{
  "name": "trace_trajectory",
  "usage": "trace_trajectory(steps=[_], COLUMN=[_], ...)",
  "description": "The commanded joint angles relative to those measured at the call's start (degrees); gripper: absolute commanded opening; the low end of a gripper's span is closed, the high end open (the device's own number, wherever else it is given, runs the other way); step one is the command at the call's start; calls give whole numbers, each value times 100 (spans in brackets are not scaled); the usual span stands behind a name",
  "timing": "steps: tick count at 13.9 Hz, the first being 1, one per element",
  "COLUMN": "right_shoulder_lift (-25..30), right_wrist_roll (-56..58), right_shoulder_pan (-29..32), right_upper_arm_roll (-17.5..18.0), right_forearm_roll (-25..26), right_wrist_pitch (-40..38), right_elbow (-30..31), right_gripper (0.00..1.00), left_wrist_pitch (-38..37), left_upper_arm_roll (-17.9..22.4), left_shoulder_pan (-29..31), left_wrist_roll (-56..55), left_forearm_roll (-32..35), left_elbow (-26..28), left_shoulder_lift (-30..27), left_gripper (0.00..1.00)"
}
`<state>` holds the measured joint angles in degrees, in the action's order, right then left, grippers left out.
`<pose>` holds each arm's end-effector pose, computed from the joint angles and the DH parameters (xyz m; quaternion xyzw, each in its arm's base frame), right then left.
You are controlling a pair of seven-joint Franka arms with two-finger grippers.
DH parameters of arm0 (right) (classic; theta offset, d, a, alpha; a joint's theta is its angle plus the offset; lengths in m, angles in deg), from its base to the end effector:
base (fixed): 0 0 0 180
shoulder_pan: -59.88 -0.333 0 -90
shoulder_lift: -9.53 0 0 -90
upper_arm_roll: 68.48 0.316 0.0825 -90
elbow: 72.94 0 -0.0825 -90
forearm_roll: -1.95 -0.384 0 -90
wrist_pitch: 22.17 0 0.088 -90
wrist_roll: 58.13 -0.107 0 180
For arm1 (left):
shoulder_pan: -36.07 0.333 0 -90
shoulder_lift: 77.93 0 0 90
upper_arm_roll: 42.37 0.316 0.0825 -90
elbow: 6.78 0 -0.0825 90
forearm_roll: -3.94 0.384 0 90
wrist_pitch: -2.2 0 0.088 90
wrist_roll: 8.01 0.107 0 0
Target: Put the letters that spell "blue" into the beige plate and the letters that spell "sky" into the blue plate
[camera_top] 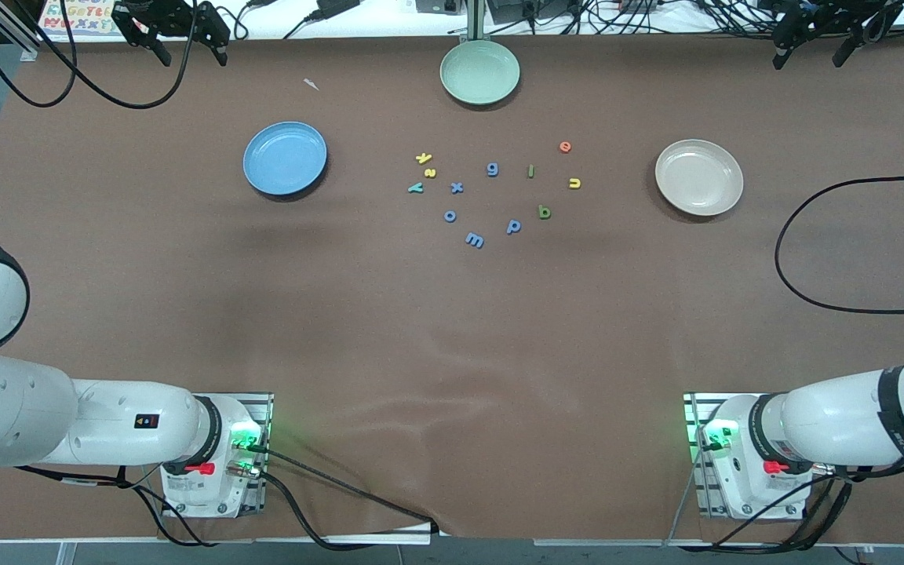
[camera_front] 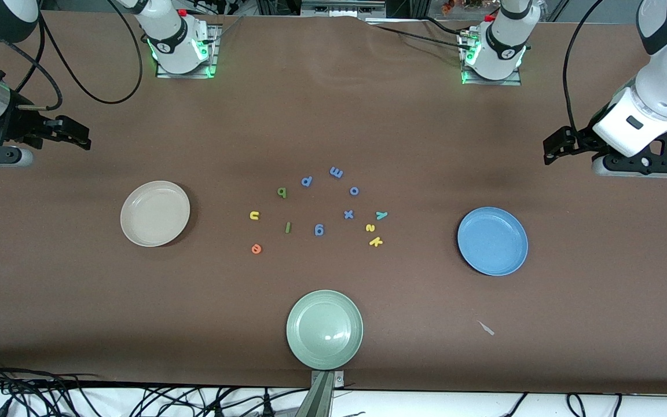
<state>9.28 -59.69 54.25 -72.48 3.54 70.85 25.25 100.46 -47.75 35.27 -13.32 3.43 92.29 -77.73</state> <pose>0.5532 0.0130 0.5591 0.9988 0.0020 -0.0469 0.0153 0.5586 -0.0612 0.5598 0.9999 -0.0069 -0.0092 0.0037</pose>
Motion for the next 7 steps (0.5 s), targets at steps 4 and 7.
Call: trace_trajectory(steps=[4, 7], right_shoulder_lift=[-27, -27], right_wrist_roll=[-55, -55], right_shoulder_pan=[-17, -8], right_upper_arm_roll=[14, 5], right_forearm_roll=[96, 105], right_wrist_pitch=[-20, -29], right_elbow=[-90, -72], right_gripper=[100, 100], left_wrist_pitch=[9, 9], left_upper_arm_roll=[-15, -15], left_shoulder_pan=[18, 18], left_wrist_roll=[47, 47], left_forearm_roll=[-19, -19], left_elbow=[16, 16], left_shoulder_lift=[-64, -64], left_gripper=[100, 100])
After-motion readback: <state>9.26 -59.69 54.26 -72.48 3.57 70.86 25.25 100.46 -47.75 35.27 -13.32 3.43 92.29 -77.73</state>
